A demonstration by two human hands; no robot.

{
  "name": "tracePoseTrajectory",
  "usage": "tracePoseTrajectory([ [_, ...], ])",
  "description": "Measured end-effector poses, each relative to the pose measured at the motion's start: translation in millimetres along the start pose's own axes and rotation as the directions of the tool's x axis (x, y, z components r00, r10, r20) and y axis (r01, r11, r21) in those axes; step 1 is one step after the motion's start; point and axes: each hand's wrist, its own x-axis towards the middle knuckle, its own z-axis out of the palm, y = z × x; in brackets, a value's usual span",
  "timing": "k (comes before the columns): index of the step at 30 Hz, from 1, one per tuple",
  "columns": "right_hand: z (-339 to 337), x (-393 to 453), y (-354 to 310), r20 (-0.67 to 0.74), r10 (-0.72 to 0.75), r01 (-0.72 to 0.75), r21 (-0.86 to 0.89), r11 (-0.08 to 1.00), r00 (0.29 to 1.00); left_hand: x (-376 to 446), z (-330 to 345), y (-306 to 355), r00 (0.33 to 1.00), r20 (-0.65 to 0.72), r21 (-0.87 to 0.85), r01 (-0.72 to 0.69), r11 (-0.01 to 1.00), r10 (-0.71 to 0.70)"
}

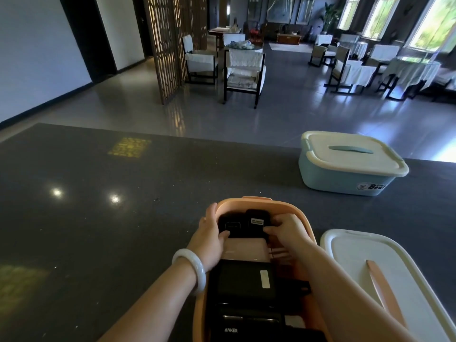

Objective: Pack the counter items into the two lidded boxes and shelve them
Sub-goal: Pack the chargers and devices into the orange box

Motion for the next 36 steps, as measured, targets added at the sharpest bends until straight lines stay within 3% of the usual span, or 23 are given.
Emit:
tracePoseTrajectory([
  [22,4.2,-2.0,-3.6,0.001,0.09,-0.09,-0.072,0.993,0.996,1.0,1.8,-3.0,1.0,-0.021,-0.014,-0.008,1.0,0.008],
  [36,-3.4,-12.4,-2.5,-0.061,-0.037,0.028,-0.144,0.989,0.997,-3.1,-0.6,3.6,1.0,-0.028,0.003,-0.012,1.0,0.012],
])
